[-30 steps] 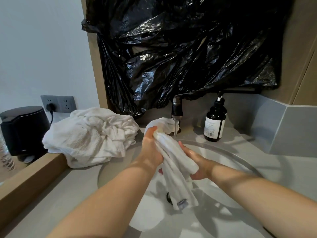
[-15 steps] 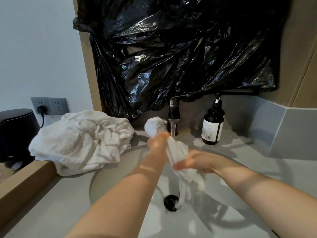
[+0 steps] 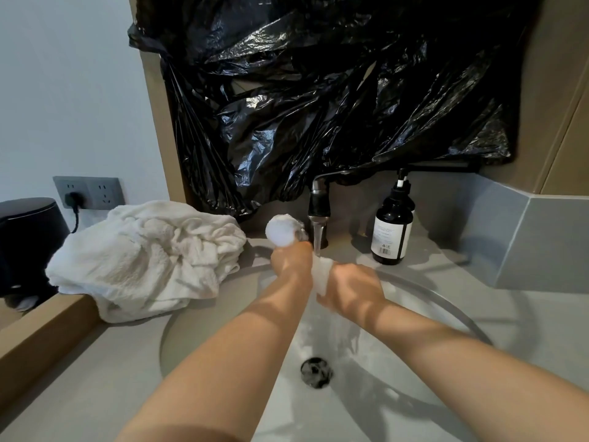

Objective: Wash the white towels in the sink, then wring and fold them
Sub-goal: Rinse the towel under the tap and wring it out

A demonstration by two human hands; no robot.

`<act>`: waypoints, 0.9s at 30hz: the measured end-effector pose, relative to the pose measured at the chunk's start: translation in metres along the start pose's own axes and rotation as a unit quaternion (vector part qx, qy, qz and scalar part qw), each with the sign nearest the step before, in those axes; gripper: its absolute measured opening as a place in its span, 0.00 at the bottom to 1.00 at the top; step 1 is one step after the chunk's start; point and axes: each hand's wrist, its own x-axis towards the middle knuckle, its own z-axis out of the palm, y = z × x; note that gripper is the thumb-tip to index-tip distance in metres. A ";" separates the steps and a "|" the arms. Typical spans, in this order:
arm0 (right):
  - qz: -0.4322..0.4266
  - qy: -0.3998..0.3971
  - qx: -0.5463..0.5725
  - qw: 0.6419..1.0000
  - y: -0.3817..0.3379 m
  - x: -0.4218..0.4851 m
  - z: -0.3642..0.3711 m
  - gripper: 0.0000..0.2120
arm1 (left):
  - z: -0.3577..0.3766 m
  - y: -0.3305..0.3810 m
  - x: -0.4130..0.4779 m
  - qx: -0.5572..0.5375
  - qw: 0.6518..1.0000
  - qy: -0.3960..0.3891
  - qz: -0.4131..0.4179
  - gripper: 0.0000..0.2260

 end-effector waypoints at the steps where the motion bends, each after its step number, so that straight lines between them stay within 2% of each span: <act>1: -0.014 0.008 -0.021 1.000 0.001 0.000 0.000 0.19 | 0.000 -0.001 0.001 0.015 1.000 0.004 0.004 0.09; 6: -0.042 0.027 -0.038 0.998 0.005 0.001 -0.003 0.16 | 0.003 -0.004 0.004 0.049 0.998 0.014 0.026 0.16; 11: -0.016 0.028 0.008 0.999 0.018 0.001 -0.012 0.20 | -0.001 -0.005 -0.008 -0.019 0.994 -0.103 -0.028 0.32; 13: -0.009 0.024 0.035 0.999 0.020 0.002 -0.016 0.22 | -0.006 -0.009 -0.014 -0.033 0.989 -0.135 -0.040 0.32; 15: -0.009 0.013 0.075 0.997 0.021 0.002 -0.020 0.24 | -0.011 -0.013 -0.012 -0.093 0.984 -0.149 -0.016 0.30; 17: 0.009 -0.044 0.160 0.986 0.025 0.002 -0.028 0.29 | -0.017 -0.014 -0.009 -0.140 0.975 -0.174 0.009 0.30; 18: 0.023 -0.087 0.234 0.968 0.030 0.004 -0.030 0.31 | -0.019 -0.013 -0.007 -0.147 0.972 -0.183 0.014 0.30; 19: 0.024 -0.135 0.339 0.931 0.037 0.004 -0.032 0.30 | -0.022 -0.012 -0.007 -0.155 0.970 -0.187 0.015 0.29; 20: 0.029 -0.182 0.469 0.864 0.043 0.004 -0.032 0.28 | -0.025 -0.010 -0.006 -0.168 0.967 -0.191 0.014 0.26; 21: 0.054 -0.221 0.590 0.775 0.049 0.004 -0.029 0.28 | -0.028 -0.009 -0.007 -0.181 0.962 -0.204 0.016 0.21; 22: 0.094 -0.245 0.677 0.687 0.055 0.006 -0.023 0.29 | -0.032 -0.009 -0.007 -0.189 0.956 -0.223 0.021 0.16; 23: 0.138 -0.250 0.729 0.622 0.060 0.009 -0.014 0.32 | -0.035 -0.010 -0.007 -0.193 0.950 -0.244 0.032 0.09; 24: 0.172 -0.243 0.746 0.596 0.063 0.012 -0.004 0.34 | -0.037 -0.010 -0.009 -0.196 0.943 -0.264 0.045 0.04; 25: 0.192 -0.238 0.748 0.589 0.063 0.013 0.005 0.36 | -0.039 -0.009 -0.011 -0.199 0.939 -0.275 0.059 0.03; 27: 0.197 -0.222 0.742 0.602 0.060 0.010 0.016 0.32 | -0.039 -0.003 -0.015 -0.214 0.932 -0.283 0.073 0.06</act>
